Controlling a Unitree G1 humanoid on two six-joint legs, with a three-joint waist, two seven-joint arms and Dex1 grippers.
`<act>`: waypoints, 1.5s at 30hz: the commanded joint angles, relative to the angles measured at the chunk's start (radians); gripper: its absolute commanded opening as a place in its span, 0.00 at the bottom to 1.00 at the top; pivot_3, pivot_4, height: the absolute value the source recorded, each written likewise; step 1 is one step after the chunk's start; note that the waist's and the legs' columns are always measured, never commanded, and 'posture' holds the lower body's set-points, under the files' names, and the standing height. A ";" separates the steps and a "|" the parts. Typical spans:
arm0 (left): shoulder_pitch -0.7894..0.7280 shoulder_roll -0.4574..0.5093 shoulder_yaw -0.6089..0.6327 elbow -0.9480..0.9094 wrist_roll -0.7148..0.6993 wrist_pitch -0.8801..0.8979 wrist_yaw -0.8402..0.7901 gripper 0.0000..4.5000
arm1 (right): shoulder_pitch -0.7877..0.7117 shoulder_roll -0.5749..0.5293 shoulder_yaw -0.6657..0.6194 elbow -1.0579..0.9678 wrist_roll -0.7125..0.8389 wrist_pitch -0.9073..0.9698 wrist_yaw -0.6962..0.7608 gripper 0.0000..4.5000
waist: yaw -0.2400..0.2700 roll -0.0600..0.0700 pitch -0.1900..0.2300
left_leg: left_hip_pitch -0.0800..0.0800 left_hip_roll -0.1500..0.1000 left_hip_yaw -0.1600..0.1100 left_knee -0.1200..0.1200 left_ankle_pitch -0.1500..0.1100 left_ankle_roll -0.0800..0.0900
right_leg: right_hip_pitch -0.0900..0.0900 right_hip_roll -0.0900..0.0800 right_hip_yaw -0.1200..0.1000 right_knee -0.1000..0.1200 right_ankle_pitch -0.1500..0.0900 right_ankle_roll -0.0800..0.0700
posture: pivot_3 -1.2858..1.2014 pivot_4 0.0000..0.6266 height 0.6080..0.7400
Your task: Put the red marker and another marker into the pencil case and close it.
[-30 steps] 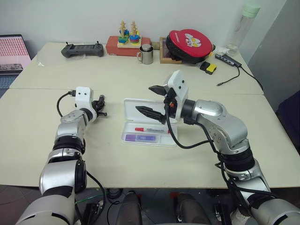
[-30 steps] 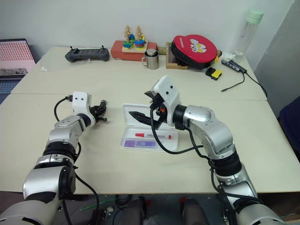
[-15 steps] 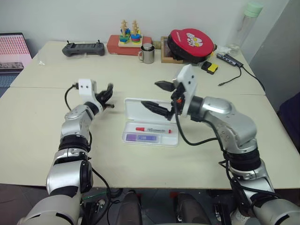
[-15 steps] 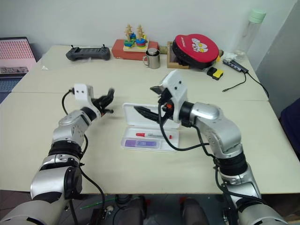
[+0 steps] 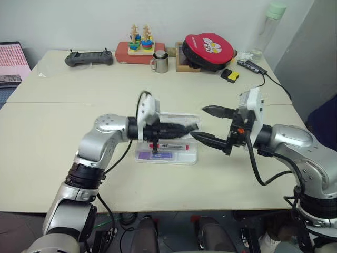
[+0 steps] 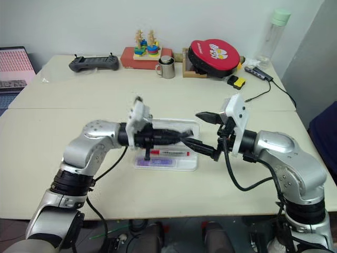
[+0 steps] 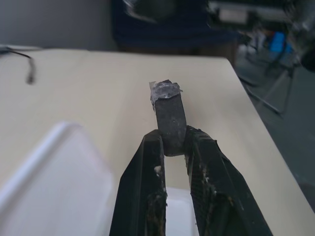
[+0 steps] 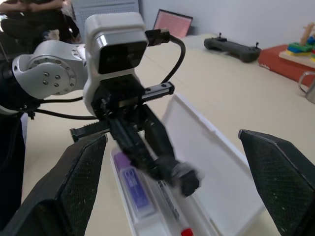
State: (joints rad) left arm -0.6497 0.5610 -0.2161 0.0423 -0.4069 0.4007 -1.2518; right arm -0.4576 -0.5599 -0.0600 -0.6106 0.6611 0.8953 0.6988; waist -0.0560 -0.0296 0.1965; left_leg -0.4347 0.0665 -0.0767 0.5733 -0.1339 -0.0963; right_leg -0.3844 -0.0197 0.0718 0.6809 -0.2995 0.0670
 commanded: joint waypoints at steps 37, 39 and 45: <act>0.039 -0.025 0.082 -0.006 0.019 0.038 -0.013 0.90 | -0.036 -0.004 0.036 -0.020 0.039 0.008 -0.152 1.00 | -0.002 0.000 0.000 | -0.003 0.000 0.000 0.001 0.000 0.000 | -0.001 0.000 0.000 0.000 -0.001 0.001 | 0.52 0.24 1.00; 0.071 0.004 0.135 -0.085 -0.021 0.107 0.025 0.99 | -0.087 0.000 0.045 0.034 0.026 0.010 -0.148 1.00 | -0.005 0.000 0.000 | -0.003 0.000 0.000 0.001 0.000 0.000 | -0.001 0.000 0.000 0.000 -0.001 0.001 | 0.52 0.24 1.00; 0.215 0.129 0.456 -0.199 -0.207 0.288 0.150 1.00 | -0.378 0.083 0.175 0.461 -0.131 -0.065 -0.118 0.74 | -0.019 0.001 0.000 | -0.001 0.001 0.000 0.000 0.000 0.001 | -0.001 0.000 0.000 0.001 -0.001 0.001 | 0.52 0.24 1.00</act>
State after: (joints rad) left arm -0.4356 0.6775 0.1492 -0.1385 -0.5545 0.6659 -1.1348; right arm -0.7598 -0.5121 0.0894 -0.2581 0.5753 0.8736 0.5725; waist -0.0753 -0.0289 0.1970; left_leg -0.4351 0.0673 -0.0767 0.5737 -0.1339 -0.0958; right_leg -0.3848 -0.0193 0.0718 0.6816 -0.3004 0.0677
